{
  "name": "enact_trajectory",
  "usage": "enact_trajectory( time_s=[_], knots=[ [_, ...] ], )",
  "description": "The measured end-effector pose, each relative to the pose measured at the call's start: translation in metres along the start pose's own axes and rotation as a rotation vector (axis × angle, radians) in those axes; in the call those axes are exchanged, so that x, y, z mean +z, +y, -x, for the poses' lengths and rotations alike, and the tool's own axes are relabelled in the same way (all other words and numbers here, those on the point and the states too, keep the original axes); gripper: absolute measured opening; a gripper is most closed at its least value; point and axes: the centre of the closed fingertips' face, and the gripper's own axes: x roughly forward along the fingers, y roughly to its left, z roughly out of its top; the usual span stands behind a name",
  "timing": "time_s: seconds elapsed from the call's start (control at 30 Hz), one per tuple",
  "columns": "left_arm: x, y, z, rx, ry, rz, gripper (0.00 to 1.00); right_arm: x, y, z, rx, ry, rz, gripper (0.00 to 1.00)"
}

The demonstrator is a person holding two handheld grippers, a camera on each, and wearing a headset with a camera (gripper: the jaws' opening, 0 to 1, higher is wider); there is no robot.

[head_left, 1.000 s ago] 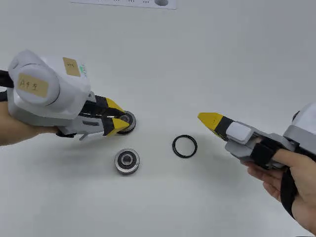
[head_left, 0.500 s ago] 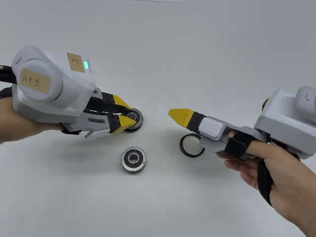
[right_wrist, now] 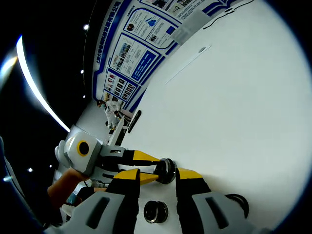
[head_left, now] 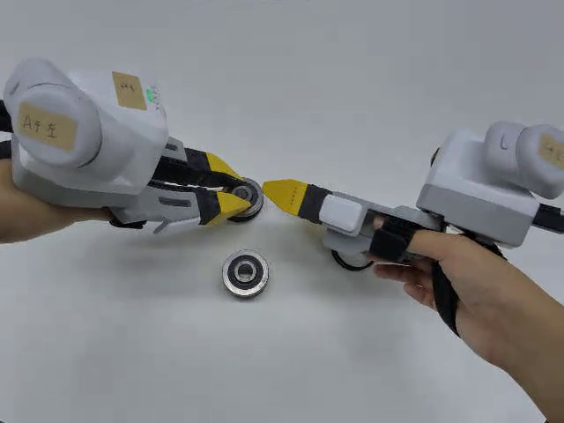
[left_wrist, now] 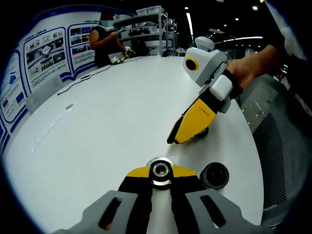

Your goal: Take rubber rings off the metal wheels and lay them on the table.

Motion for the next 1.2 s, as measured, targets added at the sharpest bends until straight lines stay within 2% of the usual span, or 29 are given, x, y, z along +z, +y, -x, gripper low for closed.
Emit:
enact_trajectory(
  time_s=[0.17,0.73,1.2],
  knots=[
    [0.0,0.0,0.0,0.0,-0.007,0.006,0.13,-0.004,0.0,-0.011,0.004,0.029,0.01,0.36],
    [0.003,-0.001,0.0,0.004,-0.016,0.013,0.13,-0.007,0.001,-0.018,0.017,0.043,-0.018,0.36],
    [0.004,0.0,0.0,0.006,-0.029,0.024,0.13,-0.005,0.005,-0.013,0.014,0.039,-0.015,0.34]
  ],
)
